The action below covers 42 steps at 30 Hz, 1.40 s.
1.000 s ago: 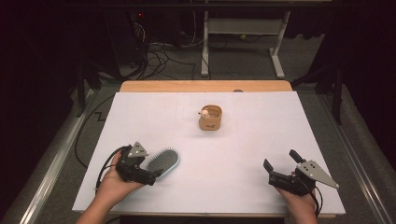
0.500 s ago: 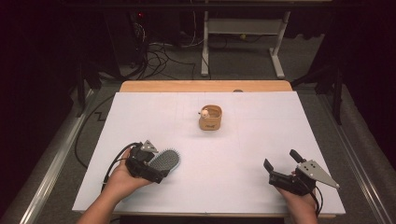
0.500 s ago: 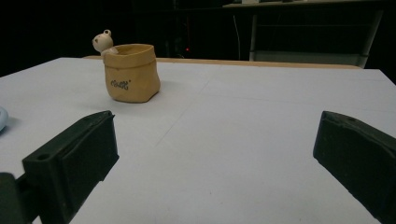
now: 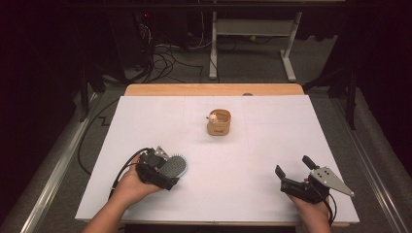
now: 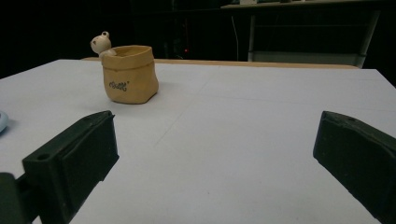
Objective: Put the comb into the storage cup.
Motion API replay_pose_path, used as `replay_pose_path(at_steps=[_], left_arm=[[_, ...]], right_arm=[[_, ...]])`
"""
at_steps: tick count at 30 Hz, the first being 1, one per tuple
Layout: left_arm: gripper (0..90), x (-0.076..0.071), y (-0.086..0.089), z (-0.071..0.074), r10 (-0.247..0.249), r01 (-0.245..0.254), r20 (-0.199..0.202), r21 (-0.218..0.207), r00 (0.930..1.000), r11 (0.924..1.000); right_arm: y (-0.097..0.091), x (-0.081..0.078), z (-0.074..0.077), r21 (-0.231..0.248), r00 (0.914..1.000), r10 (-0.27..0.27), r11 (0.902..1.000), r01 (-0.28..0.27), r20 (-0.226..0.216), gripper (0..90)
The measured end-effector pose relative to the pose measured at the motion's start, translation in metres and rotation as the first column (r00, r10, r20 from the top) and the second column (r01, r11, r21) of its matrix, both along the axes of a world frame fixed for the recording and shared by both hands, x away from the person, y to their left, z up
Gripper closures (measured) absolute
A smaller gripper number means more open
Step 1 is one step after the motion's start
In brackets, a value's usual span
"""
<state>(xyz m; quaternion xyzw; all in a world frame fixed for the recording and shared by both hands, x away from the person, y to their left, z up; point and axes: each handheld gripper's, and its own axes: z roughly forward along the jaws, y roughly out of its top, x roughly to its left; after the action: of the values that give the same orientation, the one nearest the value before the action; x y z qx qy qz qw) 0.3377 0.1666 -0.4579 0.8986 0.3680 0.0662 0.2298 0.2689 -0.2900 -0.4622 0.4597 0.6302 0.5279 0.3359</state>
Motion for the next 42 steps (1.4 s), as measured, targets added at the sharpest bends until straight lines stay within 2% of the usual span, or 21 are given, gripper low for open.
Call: replay_pose_path(at_steps=[5, 12, 19, 26, 29, 32, 34, 42], left_arm=[[2.8, 0.0, -0.006, -0.004, -0.016, 0.017, -0.014, 0.037, 0.9998, 0.9992], [3.8, 0.004, -0.005, -0.004, -0.012, 0.013, -0.022, 0.036, 0.9997, 0.9993], [8.7, 0.01, -0.001, -0.003, -0.005, 0.006, -0.026, 0.01, 0.9996, 0.9999], [9.4, 0.011, -0.002, -0.004, -0.005, 0.006, -0.032, 0.015, 0.9995, 0.9999], [8.4, 0.013, -0.006, -0.002, 0.006, -0.004, -0.056, 0.035, 0.9984, 0.9994], [5.4, 0.014, -0.011, -0.003, 0.006, -0.002, -0.066, 0.063, 0.9978, 0.998], [5.6, 0.015, -0.011, -0.002, 0.003, 0.001, -0.068, 0.065, 0.9977, 0.9979], [18.3, 0.014, -0.011, 0.001, -0.025, 0.028, -0.053, 0.063, 0.9983, 0.9976]], right_arm=[[0.0, -0.001, 0.001, 0.002, 1.0, 0.0, 1.0, 0.0, 0.004, 0.5], [0.001, 0.0, -0.001, -0.004, 1.0, 0.0, 1.0, 0.0, -0.001, 0.5], [0.001, 0.001, -0.001, -0.006, 1.0, 0.002, 1.0, -0.002, -0.002, 0.5], [0.001, 0.001, -0.001, -0.008, 1.0, 0.004, 1.0, -0.004, -0.005, 0.5], [0.001, 0.0, -0.001, -0.006, 1.0, 0.003, 1.0, -0.003, -0.004, 0.5], [0.001, 0.0, -0.001, -0.006, 1.0, 0.002, 1.0, -0.002, -0.003, 0.6], [0.001, 0.001, -0.001, -0.006, 1.0, 0.001, 1.0, -0.001, -0.003, 0.5], [0.002, 0.001, -0.002, -0.012, 1.0, 0.004, 0.9999, -0.004, -0.008, 0.6]])
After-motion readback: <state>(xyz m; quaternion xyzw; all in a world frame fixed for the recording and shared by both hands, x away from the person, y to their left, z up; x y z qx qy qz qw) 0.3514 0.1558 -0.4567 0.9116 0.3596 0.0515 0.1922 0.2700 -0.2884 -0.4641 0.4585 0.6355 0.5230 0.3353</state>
